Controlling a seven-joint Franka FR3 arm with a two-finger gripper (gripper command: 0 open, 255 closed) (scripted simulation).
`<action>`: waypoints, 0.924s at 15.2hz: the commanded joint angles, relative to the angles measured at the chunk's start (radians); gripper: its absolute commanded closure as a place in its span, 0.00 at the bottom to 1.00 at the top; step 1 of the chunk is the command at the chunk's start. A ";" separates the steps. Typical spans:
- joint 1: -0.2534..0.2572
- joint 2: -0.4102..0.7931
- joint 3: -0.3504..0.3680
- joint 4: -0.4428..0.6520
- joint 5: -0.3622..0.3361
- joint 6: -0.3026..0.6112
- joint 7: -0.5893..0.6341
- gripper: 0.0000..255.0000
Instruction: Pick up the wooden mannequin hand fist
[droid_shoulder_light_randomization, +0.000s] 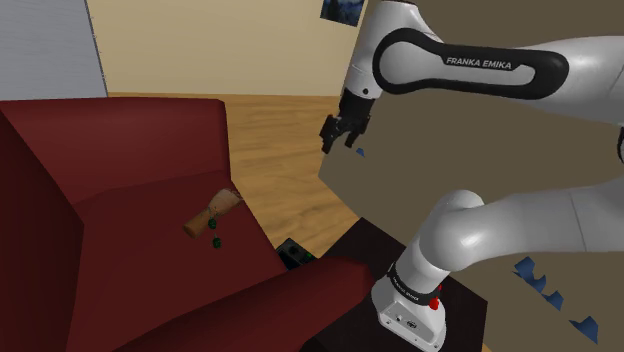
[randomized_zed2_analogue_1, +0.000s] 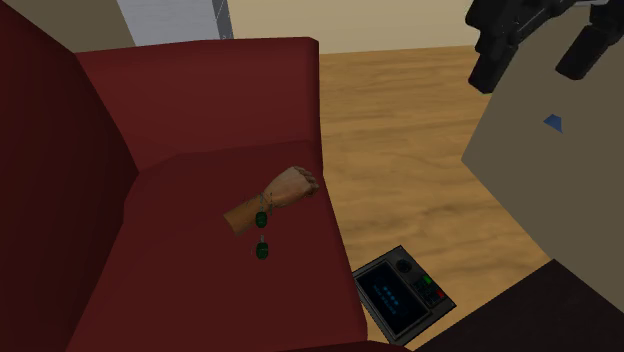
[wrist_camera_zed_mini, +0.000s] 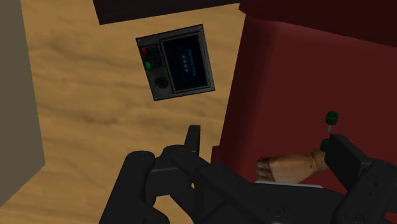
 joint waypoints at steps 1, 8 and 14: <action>-0.001 0.029 0.030 -0.038 0.029 0.080 0.064 0.00; -0.004 0.208 0.143 -0.104 0.114 0.366 0.280 0.00; -0.031 0.438 0.246 -0.083 0.138 0.615 0.475 0.00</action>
